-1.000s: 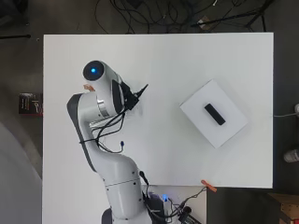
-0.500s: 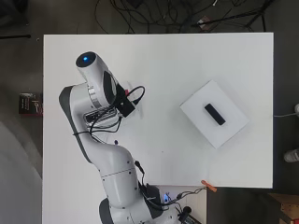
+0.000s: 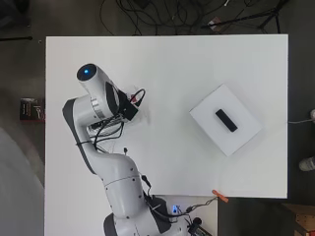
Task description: Teleoperate dual arm-hand system to toast a bread
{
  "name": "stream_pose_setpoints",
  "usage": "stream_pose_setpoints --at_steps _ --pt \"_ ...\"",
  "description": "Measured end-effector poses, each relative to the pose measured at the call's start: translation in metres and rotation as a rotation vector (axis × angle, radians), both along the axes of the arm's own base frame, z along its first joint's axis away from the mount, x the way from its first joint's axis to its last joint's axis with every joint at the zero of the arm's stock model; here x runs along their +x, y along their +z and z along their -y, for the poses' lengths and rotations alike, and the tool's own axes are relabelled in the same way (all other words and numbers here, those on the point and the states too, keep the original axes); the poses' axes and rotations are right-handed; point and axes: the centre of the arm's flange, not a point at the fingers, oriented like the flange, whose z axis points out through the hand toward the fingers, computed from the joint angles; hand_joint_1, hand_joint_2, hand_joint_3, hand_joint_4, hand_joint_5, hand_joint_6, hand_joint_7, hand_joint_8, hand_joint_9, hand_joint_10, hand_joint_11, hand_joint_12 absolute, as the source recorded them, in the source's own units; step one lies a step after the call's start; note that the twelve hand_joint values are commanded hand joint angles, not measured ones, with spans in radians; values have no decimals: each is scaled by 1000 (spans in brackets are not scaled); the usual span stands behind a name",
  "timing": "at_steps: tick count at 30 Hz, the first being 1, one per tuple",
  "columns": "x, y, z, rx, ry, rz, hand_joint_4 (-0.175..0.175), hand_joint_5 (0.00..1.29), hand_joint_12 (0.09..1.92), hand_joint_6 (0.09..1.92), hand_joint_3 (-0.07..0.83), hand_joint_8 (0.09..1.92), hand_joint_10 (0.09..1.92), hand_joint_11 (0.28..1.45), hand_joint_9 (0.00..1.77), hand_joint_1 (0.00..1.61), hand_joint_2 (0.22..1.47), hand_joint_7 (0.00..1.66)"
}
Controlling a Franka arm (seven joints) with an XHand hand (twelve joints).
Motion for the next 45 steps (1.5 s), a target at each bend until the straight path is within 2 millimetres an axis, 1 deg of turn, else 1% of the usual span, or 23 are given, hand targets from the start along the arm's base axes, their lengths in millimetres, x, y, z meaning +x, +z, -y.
stream_pose_setpoints --at_steps 1,2,3,4,6,8,10,12,14,15,17,19,22,23,24,26,27,29,30,33,36,40,45 --pt "-2 -3 -3 10 16 3 30 144 87 135 -4 87 98 396 337 263 874 245" --pt "-3 -6 -6 7 21 5 45 190 87 87 1 87 87 403 354 139 897 267" --pt "-3 -8 -7 -4 13 8 43 243 87 87 3 87 87 424 430 69 924 338" --pt "-3 -10 -6 -18 -11 17 28 282 87 87 4 87 87 445 522 36 951 419" --pt "-4 -6 1 -18 -71 58 7 337 87 87 6 87 87 468 628 39 1002 519" --pt "-6 -3 17 8 -126 123 -2 369 87 87 12 87 87 471 665 67 1049 567" --pt "-9 -12 39 31 -182 178 -8 378 87 87 13 87 87 455 659 72 1072 577" --pt "-14 -27 58 20 -246 218 -15 365 87 87 10 87 87 446 628 70 1076 558" --pt "-17 -36 71 2 -318 252 -19 348 87 87 0 87 87 439 592 95 1058 527" --pt "-17 -37 76 -1 -354 266 -19 341 87 87 -5 87 87 437 578 112 1046 513" --pt "-15 -31 84 3 -385 285 -13 332 87 87 -14 87 87 435 559 125 1023 489" --pt "-12 -23 92 14 -382 291 -2 325 87 87 -18 87 87 434 531 109 971 457" --pt "-4 -19 103 14 -373 268 35 336 87 87 -28 87 87 439 499 75 880 425" --pt "-1 -16 103 12 -363 255 50 356 87 87 -20 87 87 453 523 92 872 431" --pt "3 -12 97 13 -345 238 65 393 87 87 -5 87 87 472 557 152 938 453" --pt "12 -4 76 45 -303 191 93 485 87 87 7 87 87 517 617 220 1062 495" --pt "17 -1 64 82 -291 150 97 500 87 87 8 87 87 535 640 211 1092 506" --pt "20 0 54 126 -284 96 102 507 87 87 9 87 87 548 656 187 1119 521" --pt "21 -3 51 138 -282 75 105 511 87 87 8 87 87 550 663 179 1124 537" --pt "23 -15 44 167 -257 22 138 504 87 87 6 87 87 566 686 136 1130 575" --pt "24 -21 42 157 -231 1 159 493 87 87 2 87 87 587 706 99 1127 589" --pt "26 -24 45 155 -227 -77 164 478 87 87 3 87 87 584 714 84 1131 588" --pt "19 -25 53 155 -237 -199 154 501 87 87 12 87 87 571 707 85 1159 579"
